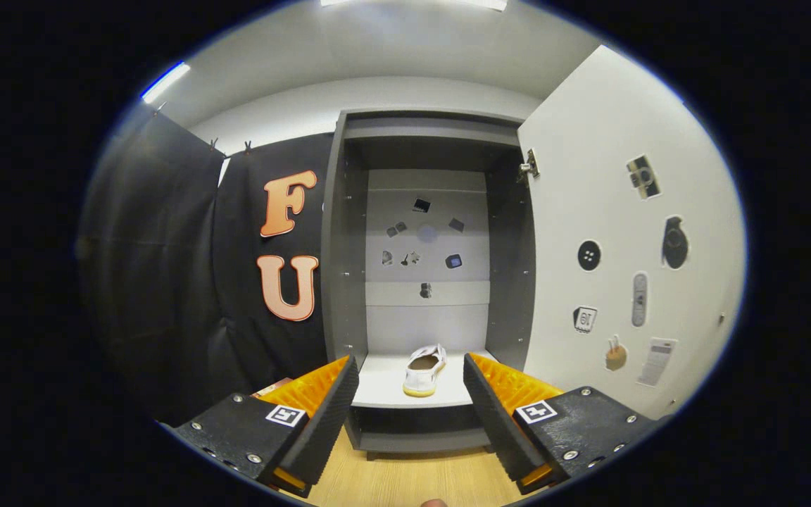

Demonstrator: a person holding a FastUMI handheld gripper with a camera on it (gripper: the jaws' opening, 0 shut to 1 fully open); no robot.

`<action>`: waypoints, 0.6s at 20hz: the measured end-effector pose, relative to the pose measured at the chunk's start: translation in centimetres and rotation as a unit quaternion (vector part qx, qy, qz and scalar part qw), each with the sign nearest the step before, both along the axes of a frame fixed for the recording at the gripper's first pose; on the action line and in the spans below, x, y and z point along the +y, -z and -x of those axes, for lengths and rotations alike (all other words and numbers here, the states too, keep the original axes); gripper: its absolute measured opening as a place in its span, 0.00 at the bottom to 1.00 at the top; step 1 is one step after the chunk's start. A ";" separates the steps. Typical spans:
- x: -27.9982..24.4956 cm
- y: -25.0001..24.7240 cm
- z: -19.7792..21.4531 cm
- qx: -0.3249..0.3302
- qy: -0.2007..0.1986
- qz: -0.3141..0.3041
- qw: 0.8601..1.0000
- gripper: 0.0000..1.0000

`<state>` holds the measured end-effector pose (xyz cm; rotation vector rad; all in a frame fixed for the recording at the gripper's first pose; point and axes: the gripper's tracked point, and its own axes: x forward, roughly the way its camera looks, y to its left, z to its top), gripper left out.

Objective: Open the shoe cabinet door, grab the shoes and put them into the shoe cabinet, then close the shoe cabinet door.

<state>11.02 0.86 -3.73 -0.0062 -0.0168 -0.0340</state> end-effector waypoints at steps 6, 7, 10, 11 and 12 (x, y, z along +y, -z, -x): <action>-0.6 -0.5 8.8 0.006 0.020 -0.005 1.000 0.93; -1.0 -0.4 9.9 0.009 0.022 -0.005 1.000 0.93; -1.5 -0.1 12.4 0.013 0.012 -0.009 1.000 0.93; -2.1 0.3 13.0 0.019 0.010 -0.011 1.000 0.93; -2.6 0.5 13.5 0.027 0.006 -0.013 1.000 0.93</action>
